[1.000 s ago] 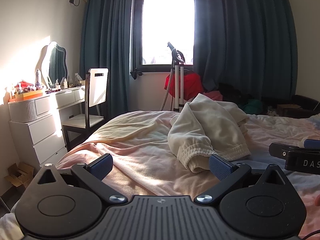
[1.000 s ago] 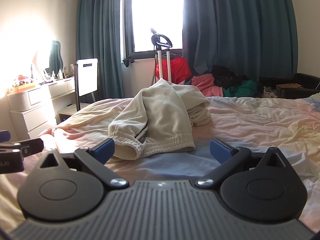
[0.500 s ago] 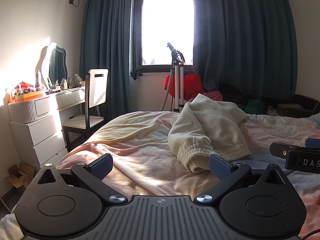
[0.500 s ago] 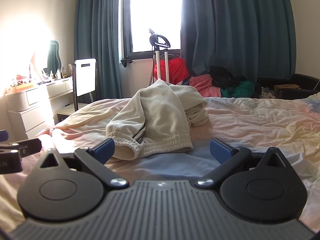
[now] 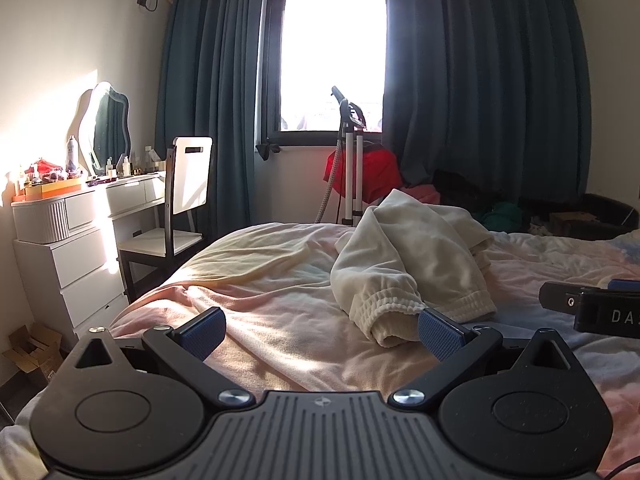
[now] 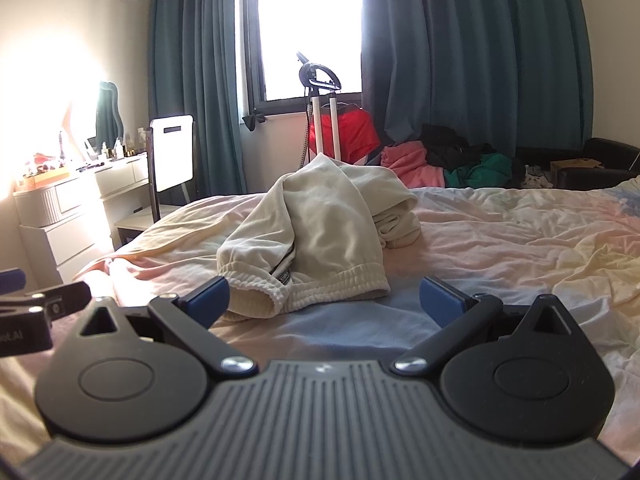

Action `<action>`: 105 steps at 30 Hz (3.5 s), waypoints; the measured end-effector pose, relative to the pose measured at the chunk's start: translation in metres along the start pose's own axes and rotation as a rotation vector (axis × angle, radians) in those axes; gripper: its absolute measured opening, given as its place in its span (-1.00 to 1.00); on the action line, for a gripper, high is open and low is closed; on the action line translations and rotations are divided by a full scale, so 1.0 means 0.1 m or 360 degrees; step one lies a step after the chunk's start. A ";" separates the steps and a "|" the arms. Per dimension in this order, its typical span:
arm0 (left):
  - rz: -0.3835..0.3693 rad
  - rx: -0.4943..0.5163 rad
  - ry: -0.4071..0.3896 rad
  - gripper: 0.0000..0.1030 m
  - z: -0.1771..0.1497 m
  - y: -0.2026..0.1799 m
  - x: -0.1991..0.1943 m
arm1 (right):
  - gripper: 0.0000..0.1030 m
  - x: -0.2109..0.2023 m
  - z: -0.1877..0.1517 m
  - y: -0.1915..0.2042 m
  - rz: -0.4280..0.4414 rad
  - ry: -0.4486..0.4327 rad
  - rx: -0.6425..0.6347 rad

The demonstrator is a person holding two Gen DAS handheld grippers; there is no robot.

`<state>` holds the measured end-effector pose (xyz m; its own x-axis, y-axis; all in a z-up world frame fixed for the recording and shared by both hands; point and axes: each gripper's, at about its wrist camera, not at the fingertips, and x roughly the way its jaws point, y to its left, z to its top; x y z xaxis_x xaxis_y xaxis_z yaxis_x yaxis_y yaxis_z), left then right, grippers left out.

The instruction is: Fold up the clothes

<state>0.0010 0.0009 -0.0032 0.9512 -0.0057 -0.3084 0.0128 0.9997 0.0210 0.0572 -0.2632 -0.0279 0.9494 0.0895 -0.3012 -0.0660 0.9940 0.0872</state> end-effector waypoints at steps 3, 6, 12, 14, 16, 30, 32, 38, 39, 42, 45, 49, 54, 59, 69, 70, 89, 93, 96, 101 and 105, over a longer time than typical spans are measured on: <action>0.0023 0.0041 0.0014 0.99 -0.04 -0.02 0.04 | 1.00 -0.04 0.04 -0.02 -0.0004 -0.0021 0.0031; 0.0071 0.0094 0.0036 1.00 -0.10 -0.07 0.10 | 1.00 -0.11 0.08 -0.04 -0.0047 -0.0059 0.0077; 0.0081 0.0292 0.0029 0.99 -0.22 -0.26 0.37 | 0.70 -0.15 0.13 -0.14 -0.0071 -0.0093 0.0147; 0.0086 0.0423 0.0054 0.99 -0.27 -0.39 0.57 | 0.35 -0.09 0.11 -0.21 -0.0085 -0.0079 0.0184; 0.0099 0.0574 0.0057 0.99 -0.34 -0.55 0.80 | -0.02 -0.04 0.10 -0.28 -0.0098 -0.0064 0.0221; 0.0014 0.1180 -0.0026 0.80 -0.38 -1.33 2.25 | -0.22 0.61 -0.10 -0.90 -0.0118 0.0117 0.0590; 0.0007 0.1181 0.0023 0.51 -0.36 -1.42 2.38 | -0.22 0.71 -0.14 -0.90 -0.0135 0.0120 0.0574; 0.0024 0.0717 -0.0007 -0.29 -0.02 -1.37 2.30 | -0.22 0.86 -0.21 -0.90 -0.0181 0.0053 0.0503; 0.0039 0.0635 -0.0034 -0.34 0.04 -1.35 2.25 | -0.22 0.87 -0.22 -0.90 -0.0180 0.0049 0.0502; 0.0022 0.0380 -0.0119 -0.58 0.31 -1.12 2.02 | -0.22 0.85 -0.22 -0.87 -0.0169 0.0010 0.0483; -0.0030 0.0152 -0.0190 -0.65 0.55 -0.80 1.62 | -0.22 0.80 -0.20 -0.78 -0.0145 -0.0026 0.0407; -0.0036 0.0061 -0.0119 -0.69 0.49 -0.34 1.28 | -0.22 0.68 -0.15 -0.66 -0.0106 -0.0090 0.0302; -0.0044 -0.0054 -0.0030 -0.69 0.40 0.22 0.86 | -0.21 0.48 -0.06 -0.51 -0.0038 -0.0033 0.0227; -0.0052 -0.0168 0.0059 -0.69 0.32 0.79 0.43 | -0.21 0.30 -0.12 -0.27 0.0051 0.0107 0.0160; 0.0142 -0.0146 0.0506 -0.47 0.03 1.57 0.68 | 0.40 0.10 -0.36 0.17 0.0207 0.0426 -0.0032; 0.0143 -0.0058 0.0528 -0.43 0.01 1.53 0.67 | 0.48 0.06 -0.37 0.20 0.0220 0.0445 -0.0040; 0.0148 0.1013 0.0249 0.03 -0.30 0.63 0.53 | 0.12 0.32 -0.52 0.27 0.0005 0.0493 -0.0012; 0.0117 0.0972 0.0226 -0.01 -0.30 0.60 0.65 | -0.04 0.46 -0.62 0.36 0.0031 0.0525 -0.0069; 0.0074 0.0805 0.0224 -0.33 -0.23 0.69 0.75 | -0.29 0.40 -0.59 0.47 0.0014 0.0438 -0.0212; 0.0130 0.0492 0.0156 -0.78 -0.04 0.96 0.79 | -0.60 0.28 -0.50 0.49 0.0041 0.0403 -0.0217; 0.0120 0.0081 0.0184 -0.78 0.14 1.34 0.81 | -0.60 0.12 -0.39 0.50 0.0176 0.0391 -0.0184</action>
<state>0.0842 0.1345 -0.0123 0.9083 0.0750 -0.4115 -0.0390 0.9947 0.0953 0.0538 -0.2102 -0.0642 0.8325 0.1960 -0.5182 -0.2128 0.9767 0.0275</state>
